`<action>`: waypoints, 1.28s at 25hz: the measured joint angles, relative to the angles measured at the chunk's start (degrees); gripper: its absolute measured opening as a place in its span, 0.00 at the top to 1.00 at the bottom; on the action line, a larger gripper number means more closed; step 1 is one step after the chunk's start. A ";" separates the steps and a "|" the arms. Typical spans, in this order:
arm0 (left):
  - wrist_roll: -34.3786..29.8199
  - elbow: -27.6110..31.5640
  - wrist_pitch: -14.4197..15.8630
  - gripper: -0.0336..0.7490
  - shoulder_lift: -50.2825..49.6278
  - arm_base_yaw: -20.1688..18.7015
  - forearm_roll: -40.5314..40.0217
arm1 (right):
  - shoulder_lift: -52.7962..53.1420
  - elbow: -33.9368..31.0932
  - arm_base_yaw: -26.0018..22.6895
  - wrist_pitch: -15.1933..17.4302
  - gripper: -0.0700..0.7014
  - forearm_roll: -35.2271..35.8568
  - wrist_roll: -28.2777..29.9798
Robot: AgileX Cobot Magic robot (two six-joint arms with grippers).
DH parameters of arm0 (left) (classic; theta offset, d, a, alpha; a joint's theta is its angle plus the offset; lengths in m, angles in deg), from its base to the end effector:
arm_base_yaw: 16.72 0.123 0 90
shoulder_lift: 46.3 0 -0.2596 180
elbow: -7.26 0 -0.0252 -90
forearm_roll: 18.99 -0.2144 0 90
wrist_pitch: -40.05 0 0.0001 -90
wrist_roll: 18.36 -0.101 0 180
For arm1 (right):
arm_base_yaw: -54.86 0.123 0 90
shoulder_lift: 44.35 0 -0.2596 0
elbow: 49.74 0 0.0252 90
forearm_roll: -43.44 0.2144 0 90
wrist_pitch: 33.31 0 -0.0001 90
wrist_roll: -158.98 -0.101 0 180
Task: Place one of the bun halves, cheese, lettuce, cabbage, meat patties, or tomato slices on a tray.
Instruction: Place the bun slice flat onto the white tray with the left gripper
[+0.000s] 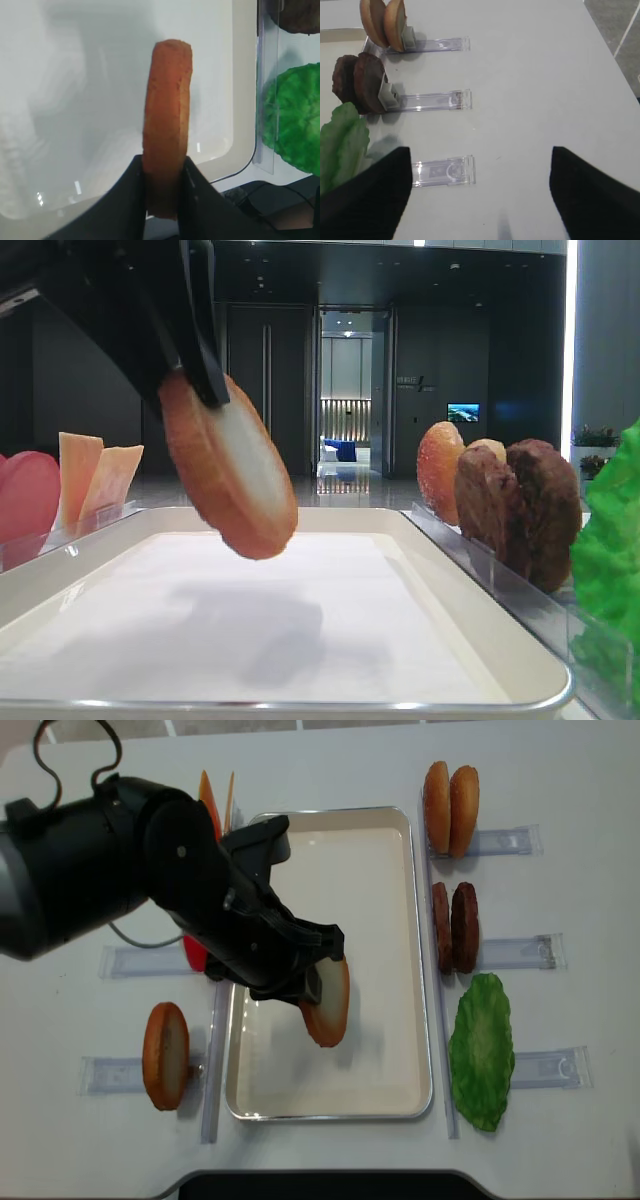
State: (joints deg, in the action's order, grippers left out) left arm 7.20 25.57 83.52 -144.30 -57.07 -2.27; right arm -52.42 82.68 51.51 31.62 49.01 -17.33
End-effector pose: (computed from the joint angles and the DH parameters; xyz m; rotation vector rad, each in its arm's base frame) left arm 0.1971 -0.1937 0.2155 0.1188 2.9187 -0.5755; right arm -0.0070 0.0093 0.2501 -0.0158 2.1007 0.0435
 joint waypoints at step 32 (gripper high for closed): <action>-8.62 -0.03 -4.54 0.79 -7.19 1.03 9.16 | 0.00 0.00 0.00 0.00 0.21 0.00 0.00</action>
State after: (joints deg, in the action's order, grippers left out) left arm -1.42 25.54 78.98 -151.49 -56.03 6.89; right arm -52.42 82.68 51.51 31.62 49.01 -17.33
